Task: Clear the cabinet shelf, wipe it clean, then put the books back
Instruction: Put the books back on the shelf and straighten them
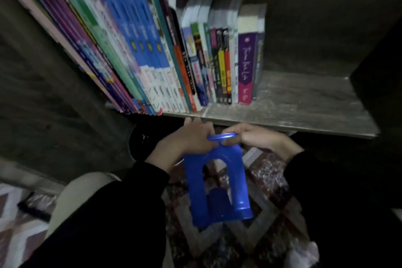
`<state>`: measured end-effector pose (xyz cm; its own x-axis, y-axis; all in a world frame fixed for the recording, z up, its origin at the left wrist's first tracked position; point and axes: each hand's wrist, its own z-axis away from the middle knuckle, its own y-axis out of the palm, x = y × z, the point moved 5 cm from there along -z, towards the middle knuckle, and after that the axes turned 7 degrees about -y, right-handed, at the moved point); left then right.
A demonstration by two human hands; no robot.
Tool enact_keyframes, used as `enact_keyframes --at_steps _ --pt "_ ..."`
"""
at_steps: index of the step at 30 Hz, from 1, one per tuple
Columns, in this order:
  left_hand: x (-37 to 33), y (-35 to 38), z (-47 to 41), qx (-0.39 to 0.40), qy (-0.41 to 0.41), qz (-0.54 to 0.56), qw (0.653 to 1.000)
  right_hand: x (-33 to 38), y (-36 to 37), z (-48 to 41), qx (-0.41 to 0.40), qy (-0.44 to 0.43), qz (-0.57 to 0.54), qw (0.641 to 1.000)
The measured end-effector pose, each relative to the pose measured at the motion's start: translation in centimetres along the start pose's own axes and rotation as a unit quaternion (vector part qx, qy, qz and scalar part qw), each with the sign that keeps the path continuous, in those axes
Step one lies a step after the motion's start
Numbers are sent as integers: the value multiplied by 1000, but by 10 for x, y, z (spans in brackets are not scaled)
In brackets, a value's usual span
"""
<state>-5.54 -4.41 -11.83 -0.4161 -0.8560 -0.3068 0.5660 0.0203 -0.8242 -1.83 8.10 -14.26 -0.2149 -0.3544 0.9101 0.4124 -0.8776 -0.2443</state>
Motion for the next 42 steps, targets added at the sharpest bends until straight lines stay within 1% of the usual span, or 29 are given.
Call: enact_keyframes --at_steps 2,3,5,7,8,9,11,12,13,14,16,18,20,21,23,25,26,27,28,30,31,32,34,36,39,42 --pt "-19 -35 15 7 37 57 998 36 -23 20 -10 -26 16 999" --pt "-30 -52 24 -7 52 70 996 55 -36 31 -25 -45 21 998" --pt "-53 -81 37 -56 75 98 991 89 -61 55 -84 -76 55 992" --pt "-80 -103 45 -96 95 154 979 113 -86 80 -169 -104 92 976" --pt "-93 -111 46 -116 99 177 972 121 -98 92 -224 -117 126 959" --pt "-106 -118 45 -141 101 186 967 124 -108 102 -284 -118 182 934" --pt "-129 -131 39 -198 91 184 959 126 -118 125 -385 -95 308 865" --pt "-140 -136 35 -222 82 189 953 124 -118 134 -420 -89 331 840" --pt "-149 -141 30 -240 75 200 947 120 -117 140 -440 -87 326 832" --pt "-157 -145 23 -249 67 215 942 114 -115 142 -444 -80 307 838" --pt "-170 -150 6 -250 48 256 933 97 -111 139 -418 -44 265 868" --pt "-179 -151 -12 -241 28 308 920 84 -110 134 -391 -1 263 882" --pt "-184 -145 -29 -217 8 367 905 75 -113 128 -386 35 293 874" --pt "-188 -142 -35 -202 6 377 904 71 -114 124 -389 50 311 865" --pt "-198 -134 -46 -171 19 387 906 63 -119 115 -412 77 352 837" --pt "-208 -128 -48 -124 48 406 904 57 -125 108 -450 93 359 813" --pt "-211 -128 -47 -121 67 392 910 53 -128 106 -467 97 351 806" --pt "-209 -133 -44 -155 82 339 924 50 -131 105 -478 101 345 802" --pt "-205 -142 -39 -216 90 266 935 47 -133 104 -484 100 341 799" --pt "-189 -163 -26 -338 85 128 928 43 -138 102 -496 91 335 796" --pt "-180 -173 -23 -372 73 75 922 42 -140 100 -502 89 326 796" --pt "-170 -181 -22 -388 51 27 920 41 -142 98 -508 88 316 797" --pt "-151 -191 -25 -380 -14 -46 924 40 -145 91 -511 87 303 800" --pt "-137 -191 -29 -339 -56 -78 936 40 -147 86 -511 81 293 804" --pt "-125 -183 -37 -290 -63 -73 952 35 -148 85 -516 72 247 817" --pt "-122 -179 -41 -284 -61 -73 954 36 -141 76 -506 42 219 833"
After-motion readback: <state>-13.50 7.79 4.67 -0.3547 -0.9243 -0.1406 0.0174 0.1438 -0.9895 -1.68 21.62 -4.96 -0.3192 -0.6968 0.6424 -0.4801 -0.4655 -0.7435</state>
